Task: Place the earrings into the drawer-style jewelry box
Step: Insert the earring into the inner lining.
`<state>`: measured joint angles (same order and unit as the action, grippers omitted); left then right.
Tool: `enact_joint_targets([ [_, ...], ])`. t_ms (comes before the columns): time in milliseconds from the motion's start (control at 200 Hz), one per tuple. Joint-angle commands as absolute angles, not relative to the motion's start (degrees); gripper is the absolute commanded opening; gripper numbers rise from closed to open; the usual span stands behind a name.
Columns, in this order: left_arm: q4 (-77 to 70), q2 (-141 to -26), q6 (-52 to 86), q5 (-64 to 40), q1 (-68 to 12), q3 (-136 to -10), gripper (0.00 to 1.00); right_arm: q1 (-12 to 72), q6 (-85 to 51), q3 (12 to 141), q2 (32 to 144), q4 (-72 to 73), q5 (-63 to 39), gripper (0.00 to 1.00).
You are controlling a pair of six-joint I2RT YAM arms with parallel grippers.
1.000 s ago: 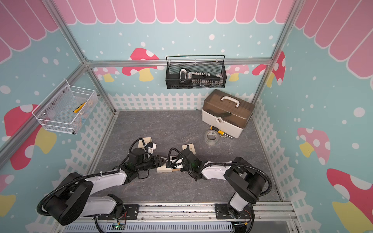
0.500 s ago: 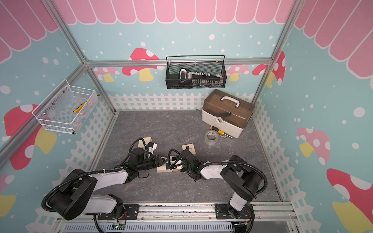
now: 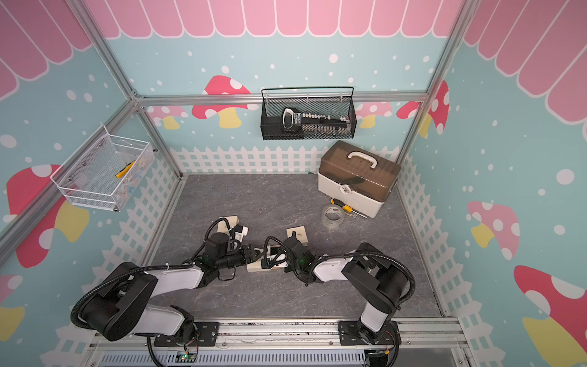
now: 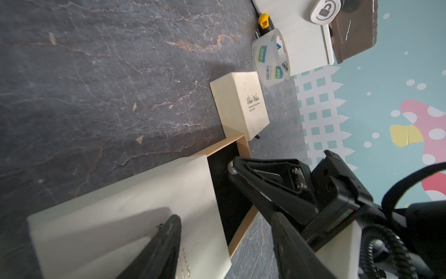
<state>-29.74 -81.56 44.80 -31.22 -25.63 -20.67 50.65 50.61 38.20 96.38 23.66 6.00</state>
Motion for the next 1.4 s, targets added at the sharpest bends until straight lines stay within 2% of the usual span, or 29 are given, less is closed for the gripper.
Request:
enact_joint_targets([
  [0,-30.2,-82.5,44.9,-31.9,-25.4,-21.5,0.61,51.2,52.3,38.3,97.5,23.7,5.4,0.0],
  [420,-29.0,-82.1,44.4,-31.5,-25.4,-21.4,0.61,51.8,52.1,38.4,96.9,19.4,4.5,0.0],
  [580,-28.8,-82.1,44.2,-31.4,-25.4,-21.5,0.61,51.8,50.9,38.8,96.7,18.5,4.5,0.12],
  [850,-27.8,-81.6,43.7,-31.1,-25.4,-21.8,0.6,51.8,49.0,39.1,95.3,18.6,5.1,0.26],
  [1061,-27.2,-81.5,43.3,-31.1,-25.4,-22.2,0.6,51.8,46.8,38.9,92.5,18.3,4.9,0.3],
  [1251,-25.3,-80.8,41.9,-31.1,-25.4,-23.2,0.6,50.2,35.5,39.5,88.1,16.8,3.6,0.3],
  [1396,-23.0,-79.8,40.6,-30.8,-25.5,-23.6,0.6,47.7,21.1,40.6,84.7,12.3,1.4,0.19],
])
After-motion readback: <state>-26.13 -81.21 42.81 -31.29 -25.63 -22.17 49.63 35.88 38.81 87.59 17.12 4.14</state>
